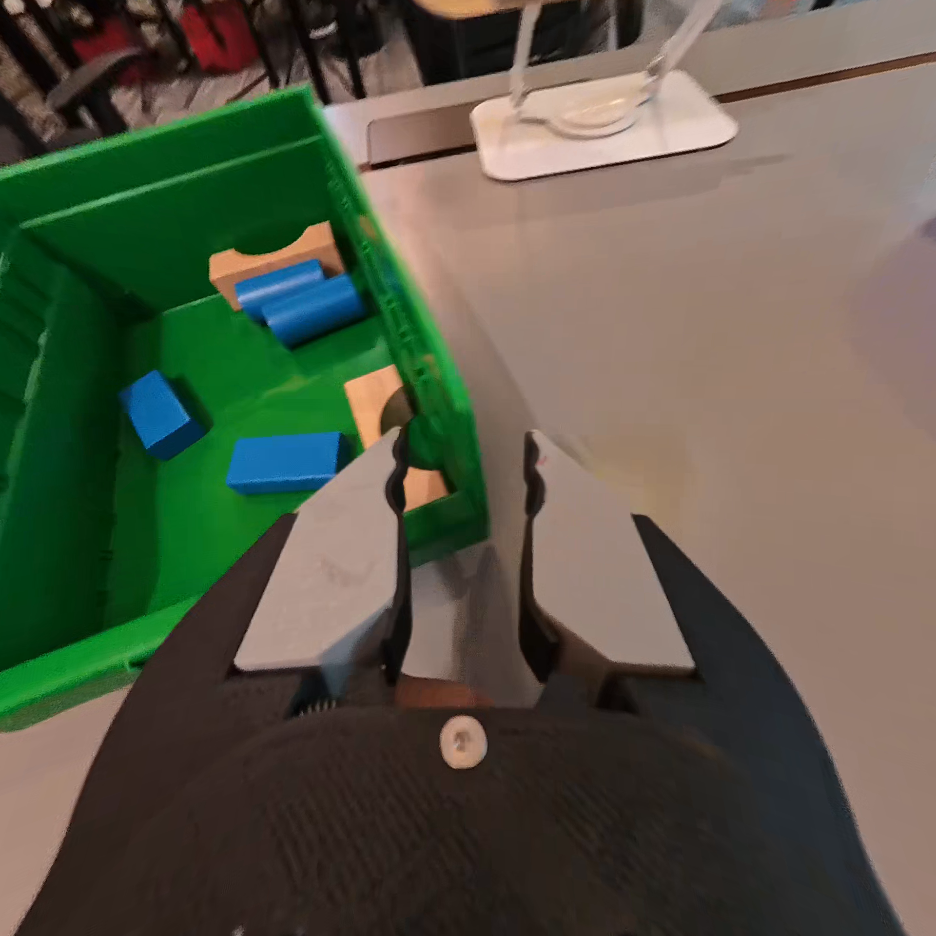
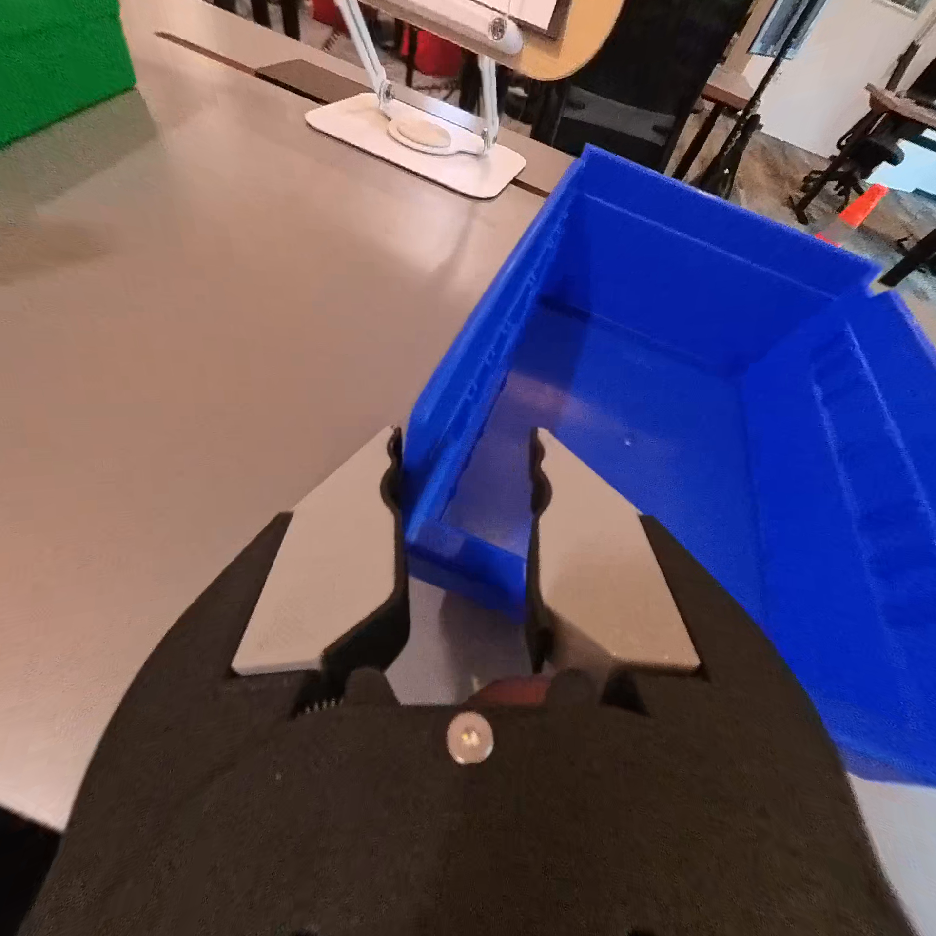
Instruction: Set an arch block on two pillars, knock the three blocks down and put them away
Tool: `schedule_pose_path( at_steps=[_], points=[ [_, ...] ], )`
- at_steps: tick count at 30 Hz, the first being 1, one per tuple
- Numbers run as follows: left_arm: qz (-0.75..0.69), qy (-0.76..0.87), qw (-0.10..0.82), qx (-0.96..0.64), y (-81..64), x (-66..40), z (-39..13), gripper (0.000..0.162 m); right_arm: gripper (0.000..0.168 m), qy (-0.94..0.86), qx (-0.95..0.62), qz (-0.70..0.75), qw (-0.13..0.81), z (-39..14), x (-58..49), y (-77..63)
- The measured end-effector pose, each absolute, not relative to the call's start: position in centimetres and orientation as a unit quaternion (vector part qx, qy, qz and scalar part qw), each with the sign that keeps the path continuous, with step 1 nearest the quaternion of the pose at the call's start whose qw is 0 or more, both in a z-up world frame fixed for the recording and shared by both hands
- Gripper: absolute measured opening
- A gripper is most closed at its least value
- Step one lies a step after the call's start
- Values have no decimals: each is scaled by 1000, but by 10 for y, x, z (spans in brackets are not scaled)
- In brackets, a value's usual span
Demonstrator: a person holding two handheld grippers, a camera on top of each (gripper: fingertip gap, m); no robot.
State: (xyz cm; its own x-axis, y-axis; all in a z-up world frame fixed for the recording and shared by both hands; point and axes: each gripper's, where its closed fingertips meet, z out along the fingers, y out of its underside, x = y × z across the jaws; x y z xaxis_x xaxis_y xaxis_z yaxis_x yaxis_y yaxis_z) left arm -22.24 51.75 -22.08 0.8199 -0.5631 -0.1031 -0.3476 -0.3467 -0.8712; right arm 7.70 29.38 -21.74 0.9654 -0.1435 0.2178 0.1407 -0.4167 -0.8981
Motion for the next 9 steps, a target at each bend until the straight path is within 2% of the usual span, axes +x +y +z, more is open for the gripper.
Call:
schedule_pose_path(
  at_steps=[1,3,7,8,9],
  points=[
    [-105,269,493,-821,522,-230,-226,41,44,11,-834,-126,537,-218,82,297],
    [-108,253,491,-827,520,-244,-231,59,40,16,-837,-131,531,-216,88,297],
    [-115,272,545,-785,466,-238,-211,48,26,-75,-780,-93,614,-168,36,263],
    [-119,298,564,-761,441,-221,-205,38,12,-116,-764,-59,632,-156,5,251],
    [-110,326,581,-737,418,-202,-201,14,0,-165,-748,-8,643,-146,-35,239]
  ],
)
